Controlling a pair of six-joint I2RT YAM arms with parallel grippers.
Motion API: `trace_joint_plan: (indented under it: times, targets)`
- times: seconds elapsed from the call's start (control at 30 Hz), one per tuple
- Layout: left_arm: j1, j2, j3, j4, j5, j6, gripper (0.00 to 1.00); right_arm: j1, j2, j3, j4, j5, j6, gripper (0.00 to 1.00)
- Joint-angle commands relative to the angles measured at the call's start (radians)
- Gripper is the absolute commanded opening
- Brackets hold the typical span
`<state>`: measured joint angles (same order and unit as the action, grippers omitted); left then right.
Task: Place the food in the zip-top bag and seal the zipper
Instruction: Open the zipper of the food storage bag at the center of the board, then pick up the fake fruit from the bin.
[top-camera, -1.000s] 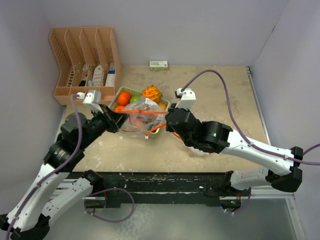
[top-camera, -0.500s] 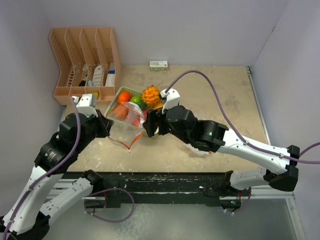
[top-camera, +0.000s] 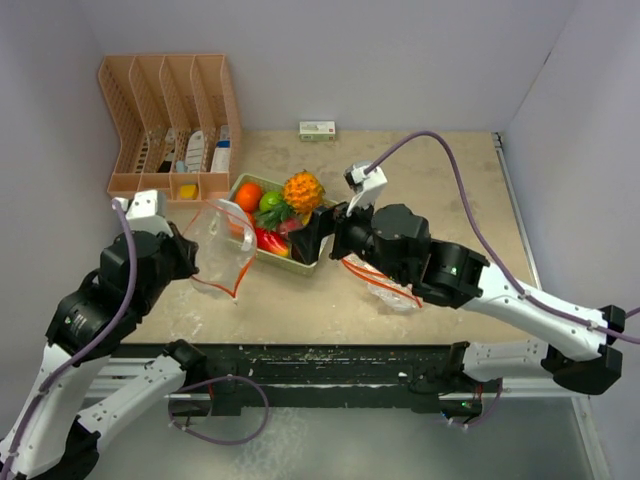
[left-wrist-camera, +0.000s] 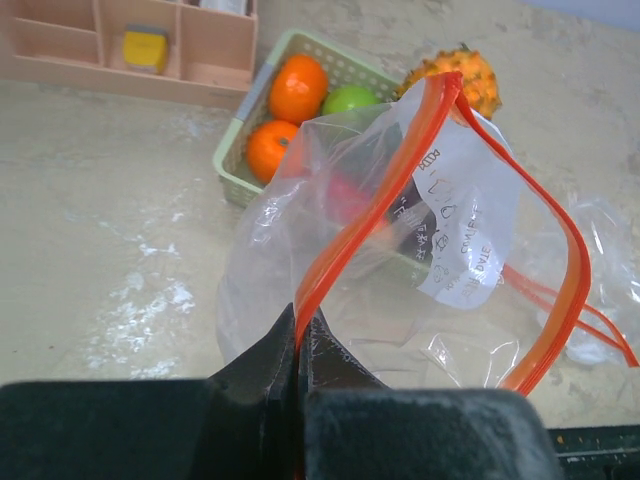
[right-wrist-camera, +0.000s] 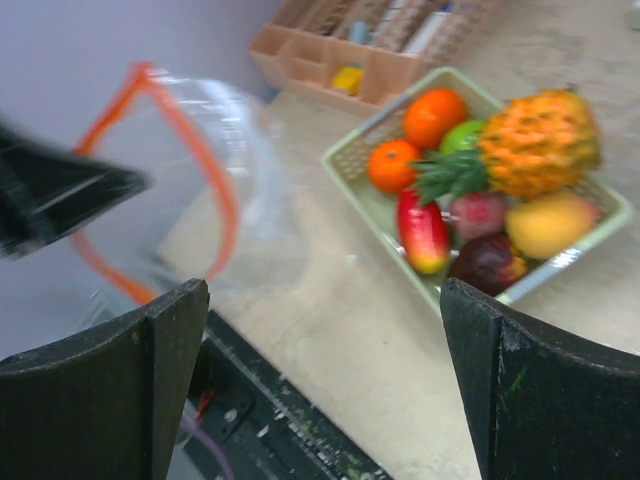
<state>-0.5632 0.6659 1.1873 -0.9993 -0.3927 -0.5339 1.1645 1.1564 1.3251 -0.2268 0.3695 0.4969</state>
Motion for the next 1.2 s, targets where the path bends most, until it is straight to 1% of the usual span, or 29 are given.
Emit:
trace_joint_plan:
  times: [0.0, 0.07, 0.13, 0.2, 0.3, 0.43, 0.57, 0.7, 0.77, 0.9, 1.03, 1.17]
  targets:
    - [0.005, -0.023, 0.074, -0.075, -0.145, 0.012, 0.00, -0.118, 0.063, 0.060, -0.130, 0.106, 0.119, 1.00]
    - [0.005, -0.026, 0.069, -0.092, -0.176, 0.009, 0.00, -0.188, 0.097, 0.068, -0.155, 0.076, 0.160, 0.99]
    - [0.005, -0.027, 0.042, -0.084, -0.188, 0.001, 0.00, -0.221, 0.131, 0.072, -0.153, 0.087, 0.177, 1.00]
    - [0.005, -0.033, -0.008, -0.048, -0.180, -0.011, 0.00, -0.241, 0.168, 0.087, -0.138, 0.107, 0.182, 0.99]
    - [0.005, -0.033, -0.101, 0.033, -0.157, -0.027, 0.00, -0.281, 0.241, 0.135, -0.119, 0.093, 0.192, 0.99]
    - [0.005, -0.010, -0.188, 0.118, -0.132, -0.050, 0.00, -0.331, 0.360, 0.225, -0.121, 0.013, 0.230, 1.00]
    - [0.005, 0.000, -0.234, 0.161, -0.147, -0.066, 0.00, -0.336, 0.439, 0.229, -0.071, -0.040, 0.295, 0.99]
    - [0.005, -0.050, -0.222, 0.142, -0.201, -0.065, 0.00, -0.336, 0.513, 0.211, -0.005, -0.078, 0.402, 1.00]
    - [0.005, -0.090, -0.195, 0.111, -0.240, -0.060, 0.00, -0.335, 0.547, 0.215, 0.024, -0.053, 0.417, 1.00]
    - [0.005, -0.166, -0.145, 0.055, -0.318, -0.050, 0.00, -0.319, 0.616, 0.246, 0.051, -0.056, 0.473, 0.98]
    - [0.005, -0.208, -0.124, 0.039, -0.351, -0.037, 0.00, -0.310, 0.667, 0.258, 0.049, -0.055, 0.538, 0.97]
    - [0.005, -0.221, -0.119, 0.030, -0.357, -0.037, 0.00, -0.304, 0.699, 0.249, 0.089, -0.063, 0.595, 0.95]
